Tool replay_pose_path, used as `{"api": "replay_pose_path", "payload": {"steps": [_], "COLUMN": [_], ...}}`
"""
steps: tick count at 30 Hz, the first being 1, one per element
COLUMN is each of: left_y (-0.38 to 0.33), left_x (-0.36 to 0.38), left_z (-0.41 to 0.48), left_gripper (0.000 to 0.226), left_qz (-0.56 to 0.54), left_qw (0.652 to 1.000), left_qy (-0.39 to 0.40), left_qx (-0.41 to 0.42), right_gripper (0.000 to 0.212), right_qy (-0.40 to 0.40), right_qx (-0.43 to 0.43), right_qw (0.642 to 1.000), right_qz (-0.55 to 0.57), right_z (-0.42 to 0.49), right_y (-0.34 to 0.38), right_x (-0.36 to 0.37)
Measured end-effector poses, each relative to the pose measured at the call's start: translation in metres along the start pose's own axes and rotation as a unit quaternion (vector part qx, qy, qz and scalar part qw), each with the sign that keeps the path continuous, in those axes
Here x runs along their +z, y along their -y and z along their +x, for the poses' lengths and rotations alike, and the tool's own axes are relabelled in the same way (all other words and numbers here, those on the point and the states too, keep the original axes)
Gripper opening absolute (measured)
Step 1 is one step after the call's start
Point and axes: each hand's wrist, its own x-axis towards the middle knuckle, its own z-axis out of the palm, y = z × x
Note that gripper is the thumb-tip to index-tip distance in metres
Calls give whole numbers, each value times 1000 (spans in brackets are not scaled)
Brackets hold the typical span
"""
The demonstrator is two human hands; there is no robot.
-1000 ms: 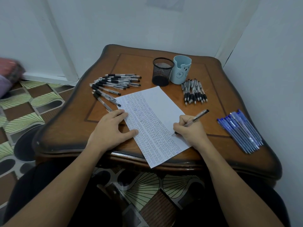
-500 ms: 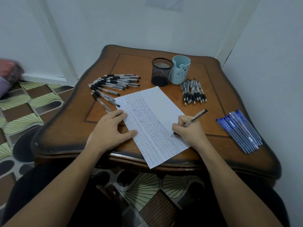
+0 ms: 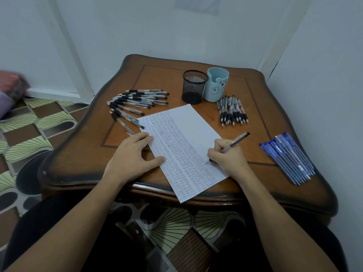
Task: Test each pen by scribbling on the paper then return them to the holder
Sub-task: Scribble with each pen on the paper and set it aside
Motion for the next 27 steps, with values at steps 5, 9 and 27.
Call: {"api": "replay_pose_path", "payload": {"steps": [5, 9, 27], "left_y": [0, 1, 1], "left_x": [0, 2, 1], "left_z": [1, 1, 1], "left_gripper": [102, 101, 102], "left_qz": [0, 6, 7], "left_qw": [1000, 1000, 1000], "left_qy": [0, -2, -1], "left_qx": [-3, -1, 1], "right_gripper": [52, 47, 50], "right_qy": [3, -21, -17], "right_qx": [9, 2, 11], "right_qw": [1000, 999, 999], "right_qz": [29, 41, 39], "right_z": [-1, -2, 2], "right_y": [3, 3, -4], "right_x": [0, -1, 2]}}
